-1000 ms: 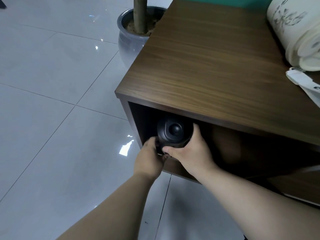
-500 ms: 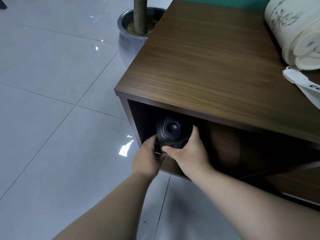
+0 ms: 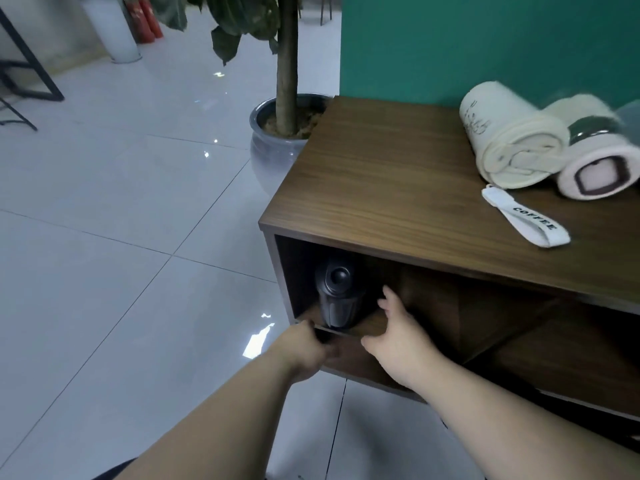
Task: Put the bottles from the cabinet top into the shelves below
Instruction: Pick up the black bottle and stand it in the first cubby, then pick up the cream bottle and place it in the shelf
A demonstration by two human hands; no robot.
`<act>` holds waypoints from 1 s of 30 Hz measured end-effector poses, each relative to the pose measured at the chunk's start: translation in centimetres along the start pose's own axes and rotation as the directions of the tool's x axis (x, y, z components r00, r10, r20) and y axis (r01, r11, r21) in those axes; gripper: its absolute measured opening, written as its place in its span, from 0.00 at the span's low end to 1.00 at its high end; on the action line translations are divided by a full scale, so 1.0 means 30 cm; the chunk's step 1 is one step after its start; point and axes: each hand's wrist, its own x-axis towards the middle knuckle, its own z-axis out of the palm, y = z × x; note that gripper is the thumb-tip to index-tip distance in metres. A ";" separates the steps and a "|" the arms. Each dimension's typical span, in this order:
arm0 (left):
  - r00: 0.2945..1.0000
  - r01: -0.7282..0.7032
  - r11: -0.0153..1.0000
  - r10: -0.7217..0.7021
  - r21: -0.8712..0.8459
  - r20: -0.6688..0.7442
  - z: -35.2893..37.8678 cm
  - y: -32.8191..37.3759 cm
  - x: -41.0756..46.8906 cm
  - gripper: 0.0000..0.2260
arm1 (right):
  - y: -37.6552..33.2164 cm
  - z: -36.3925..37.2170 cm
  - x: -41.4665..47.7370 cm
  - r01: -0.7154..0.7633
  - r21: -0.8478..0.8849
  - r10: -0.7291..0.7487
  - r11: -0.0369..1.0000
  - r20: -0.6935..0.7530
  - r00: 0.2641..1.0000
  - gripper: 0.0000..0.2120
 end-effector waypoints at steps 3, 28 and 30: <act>0.999 -0.014 0.998 0.013 -0.057 -0.033 -0.075 0.074 -0.148 0.10 | -0.022 -0.089 -0.125 0.117 0.068 -0.113 0.991 -0.055 0.992 0.34; 0.875 -0.483 0.847 0.473 -0.222 -0.101 -0.156 0.254 -0.263 0.10 | -0.424 -0.681 0.055 -0.318 -0.522 -0.209 0.791 -0.720 0.662 0.45; 0.876 -0.481 0.839 0.470 -0.253 -0.108 -0.157 0.250 -0.260 0.09 | -0.424 -0.675 0.049 -0.324 -0.539 -0.219 0.778 -0.715 0.663 0.41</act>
